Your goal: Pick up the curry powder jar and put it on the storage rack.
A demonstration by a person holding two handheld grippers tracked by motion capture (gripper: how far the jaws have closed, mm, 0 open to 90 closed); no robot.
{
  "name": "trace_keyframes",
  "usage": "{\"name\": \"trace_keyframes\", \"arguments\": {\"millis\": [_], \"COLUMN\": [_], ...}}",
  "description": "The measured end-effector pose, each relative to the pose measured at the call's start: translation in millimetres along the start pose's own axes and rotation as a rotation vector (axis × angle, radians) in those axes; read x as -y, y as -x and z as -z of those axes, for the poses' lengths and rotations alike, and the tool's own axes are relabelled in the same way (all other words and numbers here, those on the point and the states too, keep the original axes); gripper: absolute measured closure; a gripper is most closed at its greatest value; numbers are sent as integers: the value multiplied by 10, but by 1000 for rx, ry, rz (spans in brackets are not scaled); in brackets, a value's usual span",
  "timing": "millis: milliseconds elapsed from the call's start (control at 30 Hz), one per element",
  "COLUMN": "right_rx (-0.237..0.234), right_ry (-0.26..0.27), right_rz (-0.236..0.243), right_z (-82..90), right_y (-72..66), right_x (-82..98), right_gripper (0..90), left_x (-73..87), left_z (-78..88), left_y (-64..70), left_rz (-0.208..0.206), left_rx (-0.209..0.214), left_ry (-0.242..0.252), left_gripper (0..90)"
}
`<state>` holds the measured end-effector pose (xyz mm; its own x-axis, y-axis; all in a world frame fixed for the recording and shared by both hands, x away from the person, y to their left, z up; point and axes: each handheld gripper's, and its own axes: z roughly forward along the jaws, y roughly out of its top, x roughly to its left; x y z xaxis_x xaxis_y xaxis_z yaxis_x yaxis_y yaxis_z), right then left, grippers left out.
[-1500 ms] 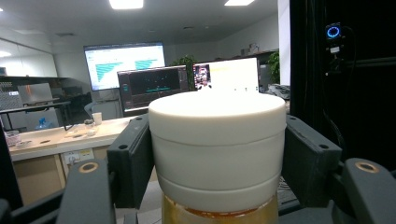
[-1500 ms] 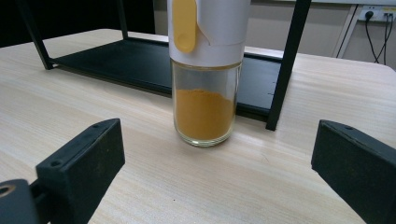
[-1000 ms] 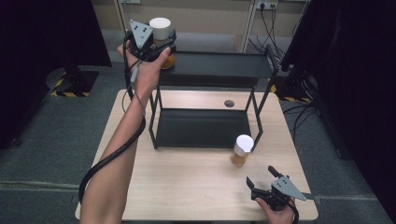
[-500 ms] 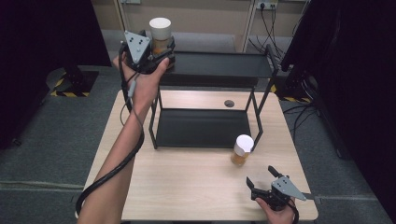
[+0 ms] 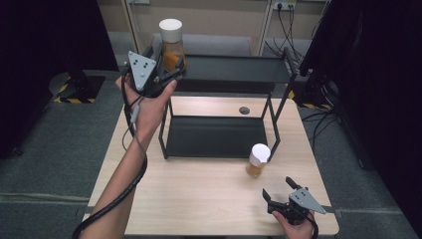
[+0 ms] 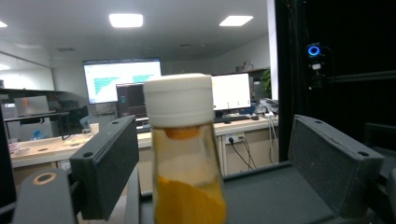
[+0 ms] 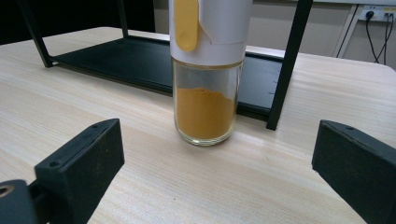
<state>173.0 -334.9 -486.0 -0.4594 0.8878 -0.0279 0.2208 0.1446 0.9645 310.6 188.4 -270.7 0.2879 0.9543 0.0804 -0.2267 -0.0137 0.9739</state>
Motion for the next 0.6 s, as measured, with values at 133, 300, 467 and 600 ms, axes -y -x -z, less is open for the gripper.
{"name": "trace_keyframes", "arguments": {"millis": [133,300,467,600], "right_rx": [-1,-1,-1,-1], "right_ry": [-2,-3,-2,-1], "right_rz": [0,1,2,3], "right_z": [0,-1,-1,-1], "right_y": [1,1,-3,-1], "right_x": [-4,-5,-4,-2], "right_gripper": [27,27,27,27], "left_x": [65,166,256,344], "left_z": [95,229,357,463], "left_y": [31,79,123,160], "left_rz": [9,13,5,5], "left_rx": [5,24,51,64], "left_ry": [-7,2,4,16], "left_gripper": [158,157,156,155]}}
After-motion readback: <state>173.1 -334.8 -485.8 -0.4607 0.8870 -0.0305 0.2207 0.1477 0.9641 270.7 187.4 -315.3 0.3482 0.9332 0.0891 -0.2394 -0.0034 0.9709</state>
